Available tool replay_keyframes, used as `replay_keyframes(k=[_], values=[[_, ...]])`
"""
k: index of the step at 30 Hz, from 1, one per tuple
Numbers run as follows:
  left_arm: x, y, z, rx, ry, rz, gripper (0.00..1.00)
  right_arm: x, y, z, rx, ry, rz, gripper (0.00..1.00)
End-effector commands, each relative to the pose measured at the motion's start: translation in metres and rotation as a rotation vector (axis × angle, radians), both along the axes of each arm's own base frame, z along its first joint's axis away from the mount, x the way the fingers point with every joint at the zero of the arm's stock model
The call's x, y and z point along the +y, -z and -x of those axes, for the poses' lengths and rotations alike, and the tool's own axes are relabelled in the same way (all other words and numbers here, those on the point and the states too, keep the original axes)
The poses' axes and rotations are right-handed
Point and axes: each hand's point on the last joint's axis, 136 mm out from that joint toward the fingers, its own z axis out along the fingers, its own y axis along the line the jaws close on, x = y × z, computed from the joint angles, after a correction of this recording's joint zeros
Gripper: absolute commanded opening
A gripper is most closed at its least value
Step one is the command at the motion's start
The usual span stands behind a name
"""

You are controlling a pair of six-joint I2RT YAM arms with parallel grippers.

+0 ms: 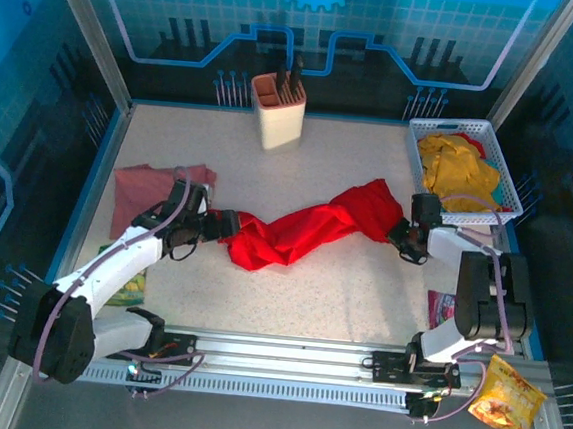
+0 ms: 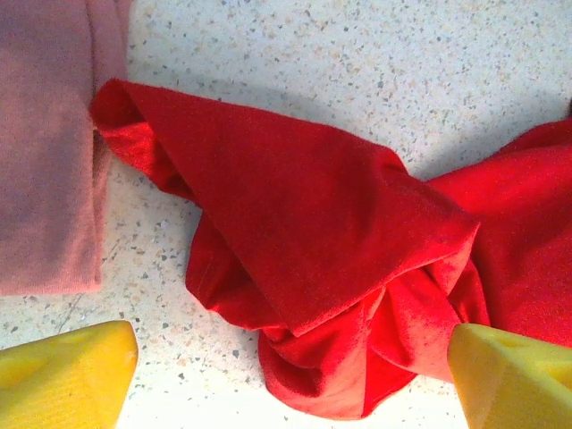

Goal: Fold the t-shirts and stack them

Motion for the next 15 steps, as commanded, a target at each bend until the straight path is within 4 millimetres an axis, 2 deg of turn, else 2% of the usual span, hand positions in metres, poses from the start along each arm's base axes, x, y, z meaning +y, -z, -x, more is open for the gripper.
replay_keyframes(k=[1,3,6,9,13,15], values=[[0.001,0.006,-0.006,0.001,-0.022,0.001,0.90,0.022,-0.040,-0.036,-0.136,-0.098,-0.039,0.00],[-0.003,0.009,-0.014,0.000,-0.024,0.009,0.90,0.031,-0.064,-0.039,-0.180,-0.139,0.010,0.00],[-0.014,0.016,-0.027,0.023,-0.011,0.018,0.87,0.052,-0.121,-0.052,-0.295,-0.213,0.091,0.00],[-0.034,0.028,-0.036,0.067,0.022,0.016,0.83,0.082,-0.179,-0.062,-0.389,-0.312,0.164,0.00],[-0.076,0.047,-0.036,0.144,0.098,0.049,0.68,0.143,-0.243,-0.069,-0.503,-0.491,0.177,0.00],[-0.098,0.053,-0.029,0.167,0.126,0.082,0.56,0.178,-0.269,-0.070,-0.557,-0.596,0.163,0.00]])
